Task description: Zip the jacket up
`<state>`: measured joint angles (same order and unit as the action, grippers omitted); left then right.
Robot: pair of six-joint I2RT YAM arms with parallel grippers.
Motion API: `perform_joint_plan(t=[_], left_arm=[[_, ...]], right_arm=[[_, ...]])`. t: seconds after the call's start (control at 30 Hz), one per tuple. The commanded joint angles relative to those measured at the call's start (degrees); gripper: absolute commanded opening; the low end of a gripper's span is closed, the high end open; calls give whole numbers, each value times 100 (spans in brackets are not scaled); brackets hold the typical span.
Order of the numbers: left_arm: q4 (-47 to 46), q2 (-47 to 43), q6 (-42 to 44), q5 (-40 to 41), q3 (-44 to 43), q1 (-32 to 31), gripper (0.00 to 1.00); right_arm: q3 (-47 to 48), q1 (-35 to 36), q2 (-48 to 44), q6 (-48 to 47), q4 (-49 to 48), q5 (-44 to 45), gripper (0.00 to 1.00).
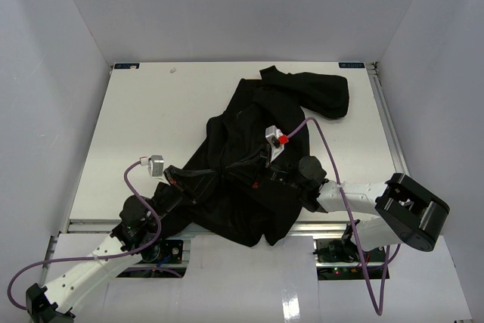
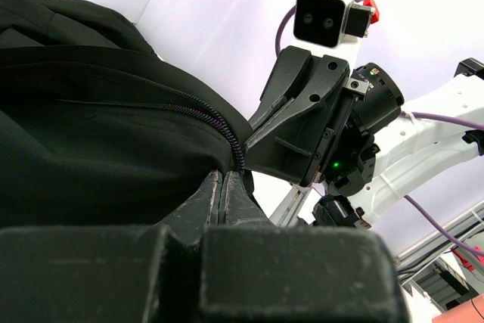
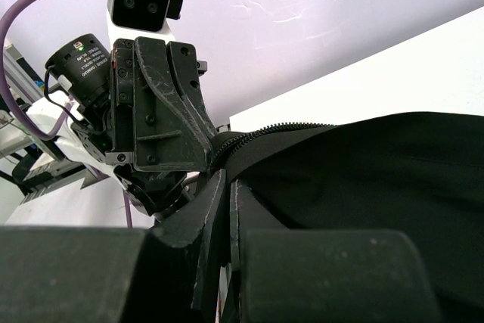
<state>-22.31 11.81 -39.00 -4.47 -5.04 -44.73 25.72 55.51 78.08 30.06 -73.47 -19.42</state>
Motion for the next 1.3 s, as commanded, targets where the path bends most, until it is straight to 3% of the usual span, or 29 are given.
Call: perform_joint_plan(t=[0.0, 1.27], left_arm=[[-192, 37, -11, -45, 32, -1, 0], [-56, -84, 7, 68, -24, -1, 0]], right_arm=[[278, 4, -77, 42, -2333, 73, 8], [276, 4, 49, 209, -2399, -158, 8]])
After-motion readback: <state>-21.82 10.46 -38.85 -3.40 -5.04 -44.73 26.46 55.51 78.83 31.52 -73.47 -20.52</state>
